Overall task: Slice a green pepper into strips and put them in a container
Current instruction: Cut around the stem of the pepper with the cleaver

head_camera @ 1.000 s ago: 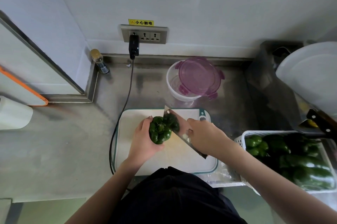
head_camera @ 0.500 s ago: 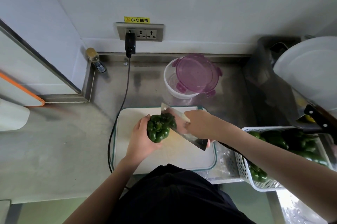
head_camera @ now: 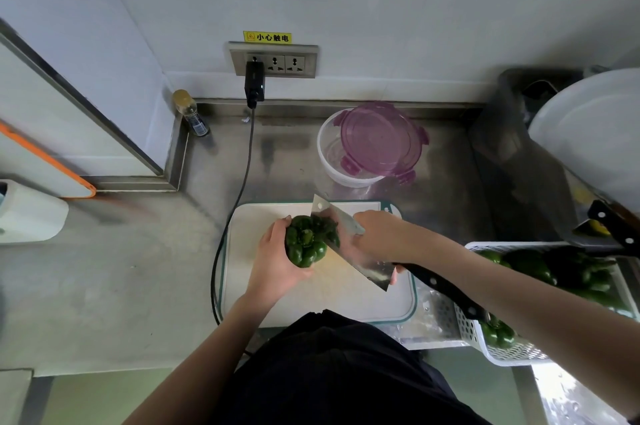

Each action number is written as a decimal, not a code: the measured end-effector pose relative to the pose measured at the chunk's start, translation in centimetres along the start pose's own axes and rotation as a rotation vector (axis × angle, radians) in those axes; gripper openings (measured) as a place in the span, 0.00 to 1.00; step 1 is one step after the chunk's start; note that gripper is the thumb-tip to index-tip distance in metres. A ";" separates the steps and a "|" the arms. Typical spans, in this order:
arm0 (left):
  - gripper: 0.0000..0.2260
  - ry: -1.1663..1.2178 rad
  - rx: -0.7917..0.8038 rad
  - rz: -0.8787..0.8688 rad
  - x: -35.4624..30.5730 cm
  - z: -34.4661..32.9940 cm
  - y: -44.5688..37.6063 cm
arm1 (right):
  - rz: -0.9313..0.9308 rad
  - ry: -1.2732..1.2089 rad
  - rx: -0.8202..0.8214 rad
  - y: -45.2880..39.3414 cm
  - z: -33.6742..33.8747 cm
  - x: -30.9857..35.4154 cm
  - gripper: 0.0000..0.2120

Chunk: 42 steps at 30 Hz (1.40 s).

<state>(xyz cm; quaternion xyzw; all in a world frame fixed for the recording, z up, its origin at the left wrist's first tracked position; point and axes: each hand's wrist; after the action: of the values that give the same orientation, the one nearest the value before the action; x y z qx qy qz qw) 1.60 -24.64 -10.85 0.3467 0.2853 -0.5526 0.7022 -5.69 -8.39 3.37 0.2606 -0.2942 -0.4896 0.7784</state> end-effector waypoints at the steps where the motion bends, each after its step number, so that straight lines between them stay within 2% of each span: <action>1: 0.40 0.001 0.003 0.002 0.0 0.0 0.0 | -0.017 -0.021 0.022 -0.1 0.3 0.0 0.08; 3: 0.40 0.010 -0.008 0.006 0.2 -0.1 0.1 | -0.030 -0.076 0.057 0.1 0.7 0.1 0.11; 6: 0.39 0.018 -0.032 -0.006 0.4 -0.2 0.1 | 0.021 -0.132 0.101 0.2 0.6 0.1 0.06; 8: 0.39 0.001 -0.038 -0.025 0.5 -0.3 0.0 | 0.003 -0.098 0.125 0.0 0.4 0.1 0.07; 15: 0.38 0.021 -0.053 -0.025 0.6 -0.3 0.2 | 0.021 -0.137 0.137 0.0 0.8 0.0 0.09; 18: 0.38 0.009 -0.041 -0.045 0.7 -0.3 0.3 | -0.022 -0.135 0.126 -0.2 0.7 -0.5 0.05; 22: 0.36 -0.015 -0.051 -0.078 0.0 -0.4 -0.1 | -0.036 -0.093 0.170 -0.8 0.8 -0.3 0.14; 24: 0.35 -0.026 -0.064 -0.105 -0.2 -0.5 -0.3 | -0.043 -0.106 0.177 -0.9 0.7 -0.5 0.12; 28: 0.36 -0.012 -0.057 -0.079 -0.1 -0.6 -0.2 | -0.079 -0.139 0.122 -0.3 -0.4 -0.9 0.14; 33: 0.34 -0.020 -0.073 -0.112 -0.7 -0.7 -0.1 | -0.054 -0.189 0.074 -0.8 -1.0 -1.1 0.08; 36: 0.31 -0.002 -0.102 -0.112 -0.8 -0.8 0.0 | -0.036 -0.237 0.038 -1.0 -1.6 -1.0 0.14; 39: 0.32 0.009 -0.088 -0.087 -0.7 -0.7 0.0 | -0.034 -0.286 0.024 -1.1 -2.3 -1.2 0.07; 42: 0.33 0.030 -0.088 -0.081 -0.5 -0.7 0.0 | -0.025 -0.281 0.014 -1.3 -2.1 -1.3 0.09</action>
<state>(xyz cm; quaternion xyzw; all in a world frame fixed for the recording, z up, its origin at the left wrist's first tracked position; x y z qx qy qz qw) 1.46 -23.82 -10.87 0.3118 0.3338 -0.5623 0.6893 -5.39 -7.43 0.74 0.1983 -0.4005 -0.5290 0.7214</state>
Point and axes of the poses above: each hand's wrist, its own y-axis away from the middle knuckle, its own z-axis out of the back of the hand, x = y × z, and after that the axes turned 2 degrees about -z, right-handed
